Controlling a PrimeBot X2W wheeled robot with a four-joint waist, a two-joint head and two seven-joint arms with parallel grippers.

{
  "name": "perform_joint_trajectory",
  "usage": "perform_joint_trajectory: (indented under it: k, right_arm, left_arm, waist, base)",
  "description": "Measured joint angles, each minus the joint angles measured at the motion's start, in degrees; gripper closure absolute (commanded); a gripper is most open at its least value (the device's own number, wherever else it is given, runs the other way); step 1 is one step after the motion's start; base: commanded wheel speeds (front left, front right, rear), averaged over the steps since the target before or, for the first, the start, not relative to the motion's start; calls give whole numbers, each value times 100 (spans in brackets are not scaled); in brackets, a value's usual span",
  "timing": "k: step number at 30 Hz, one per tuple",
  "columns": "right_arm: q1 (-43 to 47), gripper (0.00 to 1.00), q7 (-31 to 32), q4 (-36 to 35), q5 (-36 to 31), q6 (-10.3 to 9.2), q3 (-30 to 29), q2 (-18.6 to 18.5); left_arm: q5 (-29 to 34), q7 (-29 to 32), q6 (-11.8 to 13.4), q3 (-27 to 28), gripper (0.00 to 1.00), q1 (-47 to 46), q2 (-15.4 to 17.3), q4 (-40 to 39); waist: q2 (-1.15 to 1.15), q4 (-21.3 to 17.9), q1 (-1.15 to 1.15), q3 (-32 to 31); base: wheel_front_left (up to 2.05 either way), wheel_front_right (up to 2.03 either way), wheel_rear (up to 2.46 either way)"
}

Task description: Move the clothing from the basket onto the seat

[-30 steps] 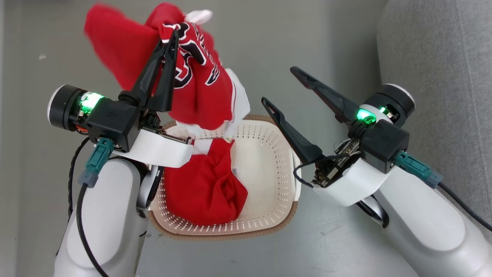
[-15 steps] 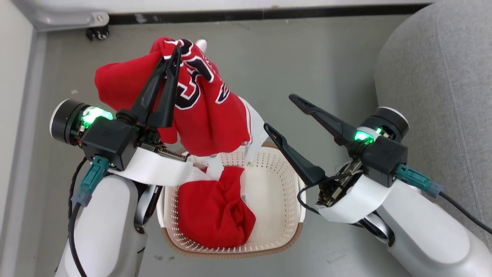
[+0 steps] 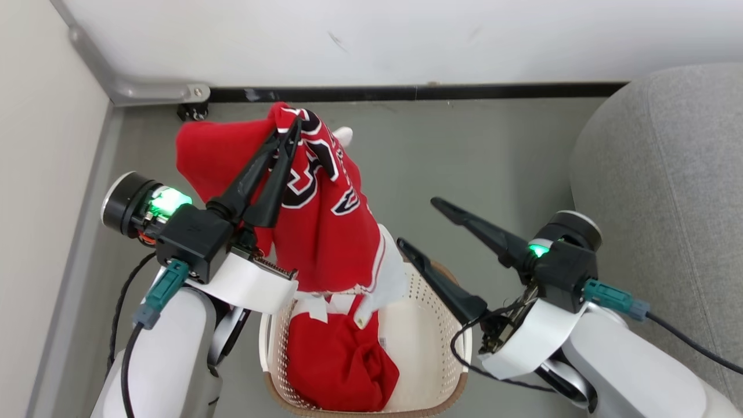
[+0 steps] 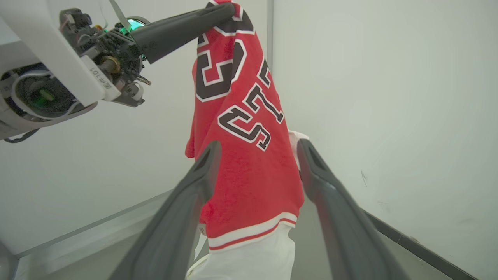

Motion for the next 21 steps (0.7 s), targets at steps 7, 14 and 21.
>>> perform_joint_trajectory:
  k: [7,14,21]
  right_arm:
    - [235,0,151,-58,235,0,268,-25]
    - [372,0,254,-90,357,1,463,-51]
    - [376,0,302,-86,372,0,506,-48]
  left_arm:
    - [-24,0,-83,-258,100,126,37,99]
    - [-32,21,-134,-544,100,127,25,98]
    - [-42,174,-148,-844,100,118,-22,58]
  waist:
    - [0,86,0,-367]
    - [0,162,0,-677]
    - [0,262,0,-918]
  base:
    - [0,0,0]
    - [0,0,0]
    - [0,0,0]
